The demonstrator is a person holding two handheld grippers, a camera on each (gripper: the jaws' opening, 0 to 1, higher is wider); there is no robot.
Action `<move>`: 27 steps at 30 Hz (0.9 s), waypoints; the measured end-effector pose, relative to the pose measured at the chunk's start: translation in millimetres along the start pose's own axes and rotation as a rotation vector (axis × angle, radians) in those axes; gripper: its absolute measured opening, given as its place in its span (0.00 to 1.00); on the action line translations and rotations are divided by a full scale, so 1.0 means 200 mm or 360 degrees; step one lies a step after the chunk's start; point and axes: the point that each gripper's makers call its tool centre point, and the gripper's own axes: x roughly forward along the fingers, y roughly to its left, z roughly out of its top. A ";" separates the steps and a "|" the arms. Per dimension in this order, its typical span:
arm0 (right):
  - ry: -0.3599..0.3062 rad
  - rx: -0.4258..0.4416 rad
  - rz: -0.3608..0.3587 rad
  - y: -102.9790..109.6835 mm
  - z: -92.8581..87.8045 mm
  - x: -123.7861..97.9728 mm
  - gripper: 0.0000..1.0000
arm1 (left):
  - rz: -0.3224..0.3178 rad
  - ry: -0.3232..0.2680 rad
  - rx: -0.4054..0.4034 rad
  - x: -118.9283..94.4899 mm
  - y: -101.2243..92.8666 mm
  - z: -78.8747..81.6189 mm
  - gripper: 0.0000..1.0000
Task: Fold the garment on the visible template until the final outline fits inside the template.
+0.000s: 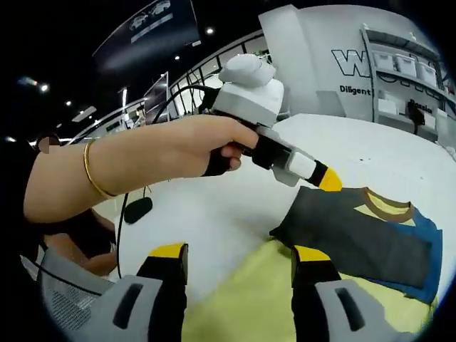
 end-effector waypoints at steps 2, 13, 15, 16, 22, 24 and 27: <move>-0.0004 0.0008 -0.0005 0.00 0.00 0.04 0.42 | -0.0015 0.0007 -0.0015 0.01 0.00 -0.01 0.62; 0.0002 0.0102 -0.0143 -0.08 -0.02 0.21 0.23 | 0.0014 0.0089 -0.0075 0.03 0.05 -0.10 0.44; 0.0009 0.0129 -0.0176 -0.10 -0.03 0.24 0.20 | 0.0016 0.0123 -0.0099 0.04 0.06 -0.13 0.42; 0.0023 0.0142 -0.0184 -0.10 -0.04 0.26 0.19 | 0.0011 0.0131 -0.0112 0.04 0.06 -0.14 0.40; 0.0074 0.0168 -0.0239 -0.12 -0.06 0.32 0.12 | 0.0016 0.0193 -0.0180 0.06 0.08 -0.18 0.27; 0.0115 0.0216 -0.0314 -0.16 -0.10 0.32 0.10 | 0.0012 0.0200 -0.0180 0.06 0.08 -0.19 0.25; 0.0138 0.0284 -0.0345 -0.19 -0.12 0.34 0.08 | 0.0018 0.0216 -0.0183 0.07 0.08 -0.20 0.23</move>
